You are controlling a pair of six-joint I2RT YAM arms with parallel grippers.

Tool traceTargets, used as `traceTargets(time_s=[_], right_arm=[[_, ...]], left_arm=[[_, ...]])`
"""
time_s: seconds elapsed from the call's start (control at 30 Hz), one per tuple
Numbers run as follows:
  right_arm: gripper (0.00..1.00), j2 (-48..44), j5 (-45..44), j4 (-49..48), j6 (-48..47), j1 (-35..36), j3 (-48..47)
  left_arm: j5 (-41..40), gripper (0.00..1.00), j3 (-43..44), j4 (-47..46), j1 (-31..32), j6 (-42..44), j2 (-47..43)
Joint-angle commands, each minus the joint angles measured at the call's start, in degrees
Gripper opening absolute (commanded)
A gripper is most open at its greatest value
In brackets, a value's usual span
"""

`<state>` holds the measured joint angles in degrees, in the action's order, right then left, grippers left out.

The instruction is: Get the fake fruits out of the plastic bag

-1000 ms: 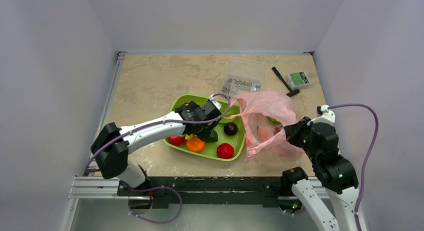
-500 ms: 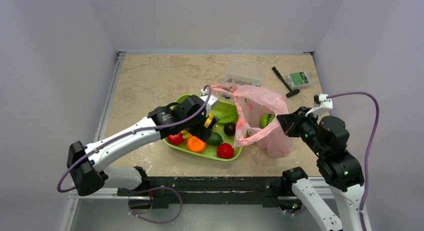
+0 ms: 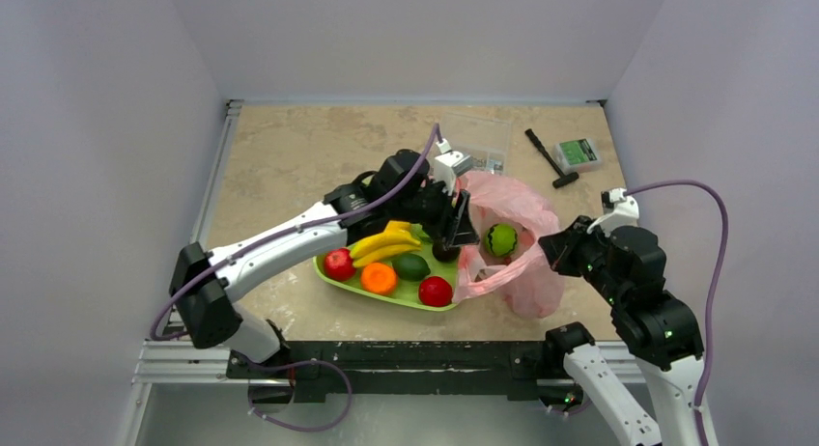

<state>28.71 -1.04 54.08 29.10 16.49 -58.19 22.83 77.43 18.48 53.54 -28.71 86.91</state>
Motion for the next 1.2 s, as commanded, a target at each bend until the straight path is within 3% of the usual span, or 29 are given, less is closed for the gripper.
traceTargets(time_s=[0.0, 0.1, 0.2, 0.33, 0.53, 0.73, 0.93, 1.17], right_arm=[[0.00, 1.77, -6.60, 7.63, 1.90, -0.10, -3.09], [0.00, 6.84, -13.73, 16.53, 6.71, -0.07, -3.81], [0.00, 10.97, -13.48, 21.10, 8.25, 0.00, -4.74], [0.01, 10.08, -14.72, 20.11, 8.54, 0.03, -7.15], [0.02, 8.78, -9.74, 15.22, 6.36, 0.03, -4.69], [0.00, 4.83, -6.02, 9.42, 2.34, 0.01, -6.86], [0.00, 1.80, -1.23, 5.27, 1.31, 0.03, -7.70], [0.00, 2.60, 0.15, 3.47, 0.06, 0.01, -8.80]], left_arm=[[7.34, 0.49, 6.37, -8.11, 2.71, -4.79, 7.44], [6.44, 0.49, 11.70, -5.53, 6.19, -2.76, 13.62], [6.97, 0.49, 13.91, -5.97, 8.00, -3.76, 18.25], [5.88, 0.48, 12.61, -8.50, 9.64, -4.59, 21.81], [4.42, 0.41, 13.41, -7.33, 10.29, -3.00, 26.10], [5.05, 0.41, 12.00, -6.77, 8.94, -2.22, 23.52], [13.94, 0.50, 6.13, -16.53, 4.07, -7.78, 18.07], [19.00, 0.50, 6.75, -17.09, 1.45, -8.83, 16.33]])
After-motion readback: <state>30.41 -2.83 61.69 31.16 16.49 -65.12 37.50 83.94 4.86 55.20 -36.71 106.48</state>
